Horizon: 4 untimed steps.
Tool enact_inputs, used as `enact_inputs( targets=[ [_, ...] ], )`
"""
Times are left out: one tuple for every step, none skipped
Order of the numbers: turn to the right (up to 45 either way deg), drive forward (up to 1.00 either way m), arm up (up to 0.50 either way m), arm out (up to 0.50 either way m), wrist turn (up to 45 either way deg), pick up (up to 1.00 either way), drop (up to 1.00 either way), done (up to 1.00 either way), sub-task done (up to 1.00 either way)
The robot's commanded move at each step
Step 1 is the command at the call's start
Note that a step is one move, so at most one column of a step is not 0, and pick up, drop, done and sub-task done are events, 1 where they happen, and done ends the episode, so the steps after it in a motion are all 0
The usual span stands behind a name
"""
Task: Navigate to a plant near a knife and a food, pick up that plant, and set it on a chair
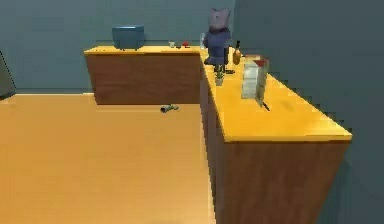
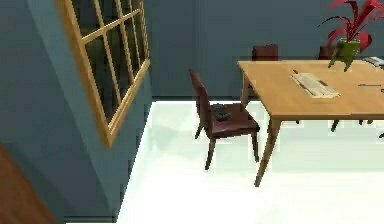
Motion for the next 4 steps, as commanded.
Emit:
enact_inputs(
  targets=[
    [45.0,0.0,0.0,0.0,0.0,0.0,0.0,0.0,0.0],
    [12.0,0.0,0.0,0.0,0.0,0.0,0.0,0.0,0.0],
    [0.0,0.35,0.0,0.0,0.0,0.0,0.0,0.0,0.0],
    [-45.0,0.0,0.0,0.0,0.0,0.0,0.0,0.0,0.0]
  ],
)
